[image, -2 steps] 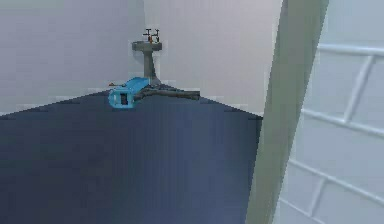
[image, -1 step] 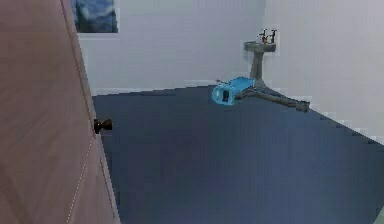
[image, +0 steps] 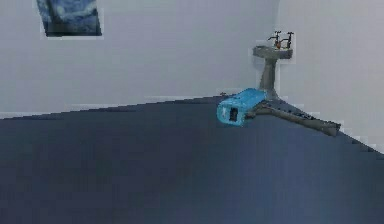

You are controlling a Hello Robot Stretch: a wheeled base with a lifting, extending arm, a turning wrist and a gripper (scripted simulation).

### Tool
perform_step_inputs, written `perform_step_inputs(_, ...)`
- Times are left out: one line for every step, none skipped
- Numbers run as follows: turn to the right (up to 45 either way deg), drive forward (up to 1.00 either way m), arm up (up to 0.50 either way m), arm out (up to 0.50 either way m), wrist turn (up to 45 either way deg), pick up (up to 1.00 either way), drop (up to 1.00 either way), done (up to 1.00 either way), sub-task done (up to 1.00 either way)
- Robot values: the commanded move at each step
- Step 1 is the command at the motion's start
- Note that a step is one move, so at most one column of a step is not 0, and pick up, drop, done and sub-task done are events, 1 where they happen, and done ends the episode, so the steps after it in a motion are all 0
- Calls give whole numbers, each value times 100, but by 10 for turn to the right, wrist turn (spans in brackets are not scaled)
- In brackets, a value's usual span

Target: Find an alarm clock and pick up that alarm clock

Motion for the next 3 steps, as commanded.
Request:
perform_step_inputs(-180,0,0,0,0,0,0,0,0)
perform_step_inputs(0,55,0,0,0,0,0,0,0)
perform_step_inputs(0,45,0,0,0,0,0,0,0)
